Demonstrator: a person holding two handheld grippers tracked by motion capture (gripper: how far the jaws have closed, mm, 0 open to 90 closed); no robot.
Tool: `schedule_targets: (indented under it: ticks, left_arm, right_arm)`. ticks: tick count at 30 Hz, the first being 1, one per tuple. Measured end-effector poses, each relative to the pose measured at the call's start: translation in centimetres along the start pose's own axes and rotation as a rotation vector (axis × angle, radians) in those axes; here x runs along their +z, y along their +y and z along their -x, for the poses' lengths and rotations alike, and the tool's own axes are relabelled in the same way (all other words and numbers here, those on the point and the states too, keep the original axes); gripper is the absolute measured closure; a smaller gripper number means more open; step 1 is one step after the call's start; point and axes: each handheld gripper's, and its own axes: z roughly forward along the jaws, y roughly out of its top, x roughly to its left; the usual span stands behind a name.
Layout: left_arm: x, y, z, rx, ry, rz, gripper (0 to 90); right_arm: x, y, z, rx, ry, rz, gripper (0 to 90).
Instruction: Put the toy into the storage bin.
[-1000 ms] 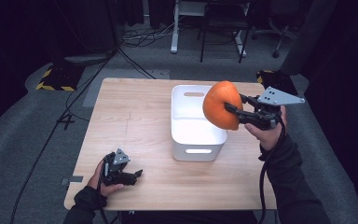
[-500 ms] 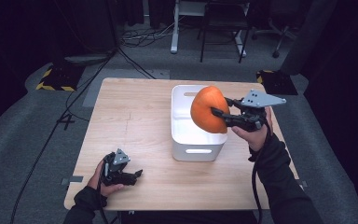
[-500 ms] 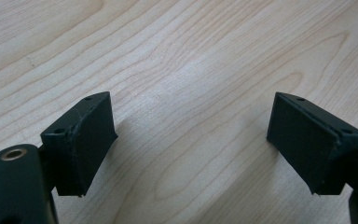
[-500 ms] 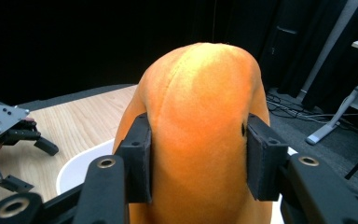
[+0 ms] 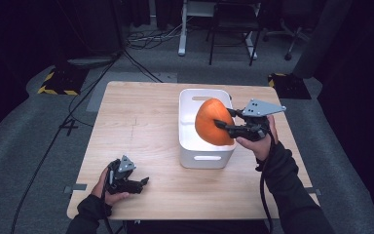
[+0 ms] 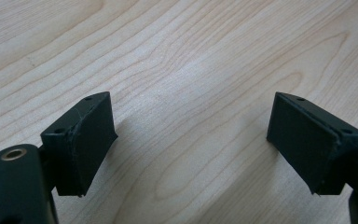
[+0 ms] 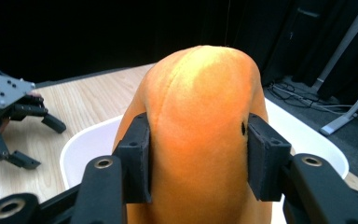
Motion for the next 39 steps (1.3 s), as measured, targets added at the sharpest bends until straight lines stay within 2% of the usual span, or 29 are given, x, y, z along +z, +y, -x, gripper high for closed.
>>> schedule_targets:
  ticks: [17, 21, 24, 32, 38, 39]
  left_arm:
    - [0.0, 0.0, 0.0, -0.001, 0.0, -0.003, 15.3]
    - [0.0, 0.0, 0.0, -0.001, 0.0, -0.003, 15.3]
    - [0.0, 0.0, 0.0, -0.002, 0.0, -0.003, 15.3]
    - [0.0, 0.0, 0.0, -0.001, 0.0, -0.003, 15.3]
    - [0.0, 0.0, 0.0, -0.002, 0.0, -0.003, 15.3]
    - [0.0, 0.0, 0.0, -0.001, 0.0, -0.003, 15.3]
  right_arm:
    - [1.5, -2.1, 0.1, 0.0, 0.049, -0.068, 48.4]
    - [2.0, -2.8, 0.2, 0.01, 0.074, -0.098, 47.3]
    - [2.2, -3.1, 0.3, 0.019, 0.073, -0.109, 46.3]
    - [2.6, -3.5, 0.3, 0.017, 0.087, -0.138, 45.4]
    - [3.0, -3.5, 0.4, 0.015, 0.099, -0.188, 45.2]
    - [2.9, -3.5, 0.4, 0.012, 0.098, -0.196, 47.5]
